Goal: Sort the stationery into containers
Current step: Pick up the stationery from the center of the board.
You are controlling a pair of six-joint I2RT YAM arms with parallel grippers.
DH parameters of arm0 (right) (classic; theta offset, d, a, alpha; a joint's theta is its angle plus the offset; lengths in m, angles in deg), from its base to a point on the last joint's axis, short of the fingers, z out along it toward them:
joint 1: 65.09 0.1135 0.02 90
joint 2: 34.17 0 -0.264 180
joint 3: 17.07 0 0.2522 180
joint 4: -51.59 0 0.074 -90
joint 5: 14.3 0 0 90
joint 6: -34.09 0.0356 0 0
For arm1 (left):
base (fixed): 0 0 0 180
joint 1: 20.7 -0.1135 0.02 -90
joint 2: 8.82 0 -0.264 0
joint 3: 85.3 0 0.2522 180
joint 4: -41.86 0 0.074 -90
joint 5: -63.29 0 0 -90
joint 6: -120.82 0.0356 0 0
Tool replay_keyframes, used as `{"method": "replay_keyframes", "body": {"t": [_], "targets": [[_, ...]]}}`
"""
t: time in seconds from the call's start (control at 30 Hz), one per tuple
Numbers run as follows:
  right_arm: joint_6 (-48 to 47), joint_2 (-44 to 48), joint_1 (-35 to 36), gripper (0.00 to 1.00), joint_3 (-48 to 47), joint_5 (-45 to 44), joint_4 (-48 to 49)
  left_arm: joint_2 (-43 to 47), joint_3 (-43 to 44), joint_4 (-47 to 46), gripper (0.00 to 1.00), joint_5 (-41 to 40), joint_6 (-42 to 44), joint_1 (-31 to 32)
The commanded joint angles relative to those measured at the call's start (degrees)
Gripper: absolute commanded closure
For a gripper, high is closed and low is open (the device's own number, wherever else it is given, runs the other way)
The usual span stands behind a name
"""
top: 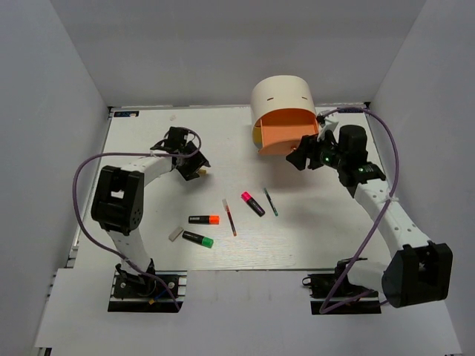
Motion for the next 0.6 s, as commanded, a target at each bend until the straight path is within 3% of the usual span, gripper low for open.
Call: {"method": "replay_keyframes", "body": {"t": [0.0,0.23,0.57], "targets": [[-2.92,3.81,-0.17,0.32,1.97,1.79,1.8,-2.2,5.94,7.45,0.35,-6.96,-3.79,1.21],[-5.38,10.75,-0.52,0.32,6.54,1.53,0.65,-6.5,13.51,15.98,0.39,-11.37,-5.03,2.97],[-5.56,14.62,-0.78,0.32,9.1,0.74,0.13,-11.7,17.12,20.57,0.39,-12.42,-5.55,3.49]]}}
